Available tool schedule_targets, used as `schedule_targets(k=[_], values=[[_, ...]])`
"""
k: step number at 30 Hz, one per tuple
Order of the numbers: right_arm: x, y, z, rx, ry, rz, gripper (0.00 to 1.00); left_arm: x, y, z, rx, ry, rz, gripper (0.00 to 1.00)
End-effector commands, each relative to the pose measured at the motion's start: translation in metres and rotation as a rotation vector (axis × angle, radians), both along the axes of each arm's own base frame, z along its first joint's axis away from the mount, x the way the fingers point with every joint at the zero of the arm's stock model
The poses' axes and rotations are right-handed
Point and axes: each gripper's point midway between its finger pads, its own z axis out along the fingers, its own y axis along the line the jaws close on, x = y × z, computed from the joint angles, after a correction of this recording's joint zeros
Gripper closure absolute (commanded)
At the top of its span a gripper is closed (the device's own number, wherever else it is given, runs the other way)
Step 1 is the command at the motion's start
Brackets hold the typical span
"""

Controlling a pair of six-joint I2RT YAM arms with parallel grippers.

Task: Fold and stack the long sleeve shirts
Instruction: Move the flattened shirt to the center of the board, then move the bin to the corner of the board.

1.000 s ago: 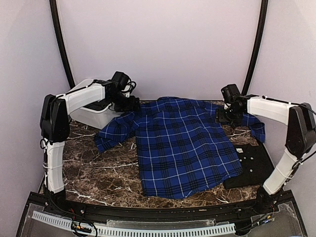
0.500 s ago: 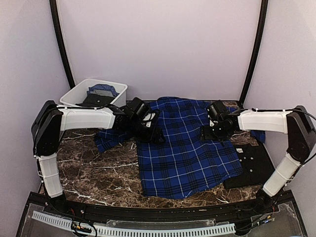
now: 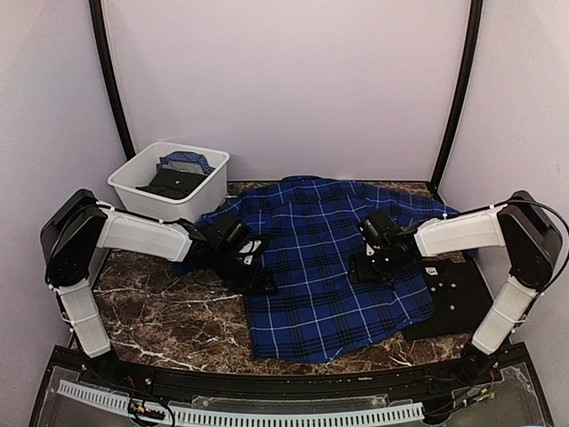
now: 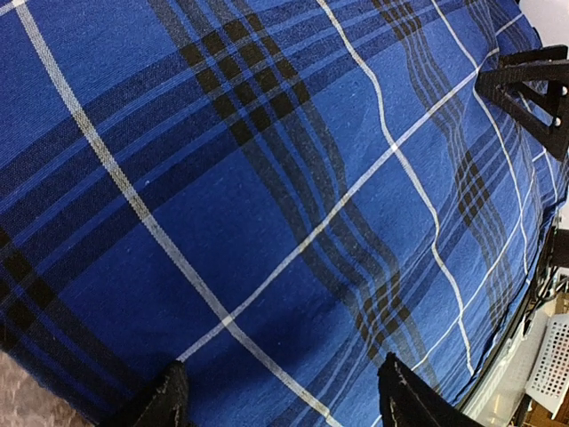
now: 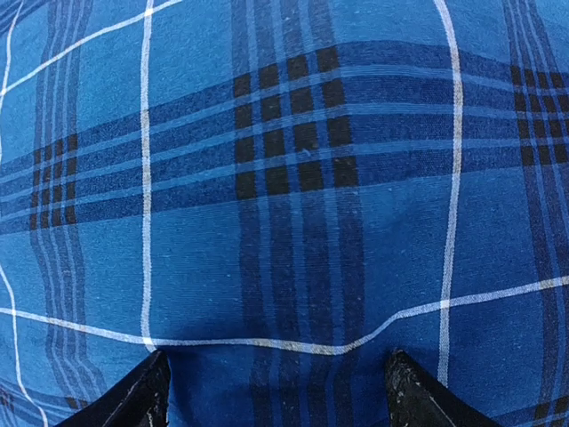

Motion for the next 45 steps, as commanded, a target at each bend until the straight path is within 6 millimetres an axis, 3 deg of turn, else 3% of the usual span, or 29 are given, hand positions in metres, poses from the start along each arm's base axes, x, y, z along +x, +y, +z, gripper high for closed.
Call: schedule_targets(k=[1, 10, 14, 19, 22, 27, 32, 38, 43, 45], values=[[-0.034, 0.009, -0.011, 0.054, 0.076, 0.001, 0.20, -0.039, 0.051, -0.032, 0.178, 0.105, 0.006, 0.28], [-0.114, 0.049, -0.020, 0.121, 0.206, 0.099, 0.18, -0.057, 0.106, -0.040, 0.287, 0.150, 0.058, 0.28], [-0.124, 0.055, -0.014, 0.093, 0.213, 0.125, 0.18, -0.055, 0.111, -0.030, 0.271, 0.143, 0.063, 0.28], [-0.096, 0.052, 0.031, 0.046, 0.066, 0.122, 0.14, -0.033, 0.096, 0.020, 0.196, 0.047, 0.073, 0.27], [-0.084, 0.051, 0.045, 0.037, 0.029, 0.123, 0.13, -0.013, 0.091, 0.055, 0.154, -0.027, 0.115, 0.27], [-0.060, 0.040, 0.049, 0.047, -0.004, 0.085, 0.14, 0.016, 0.118, 0.082, 0.168, -0.111, 0.292, 0.28], [-0.039, 0.046, 0.058, 0.084, -0.054, 0.087, 0.15, 0.044, 0.179, 0.076, 0.230, -0.163, 0.556, 0.30], [-0.025, 0.061, 0.067, 0.093, -0.100, 0.127, 0.16, 0.060, 0.239, 0.063, 0.295, -0.204, 0.789, 0.36], [-0.016, 0.065, 0.073, 0.083, -0.138, 0.144, 0.16, 0.076, 0.264, 0.064, 0.218, -0.255, 0.887, 0.31], [-0.013, 0.068, 0.074, 0.082, -0.146, 0.151, 0.16, 0.087, 0.262, 0.068, 0.185, -0.280, 0.873, 0.30]])
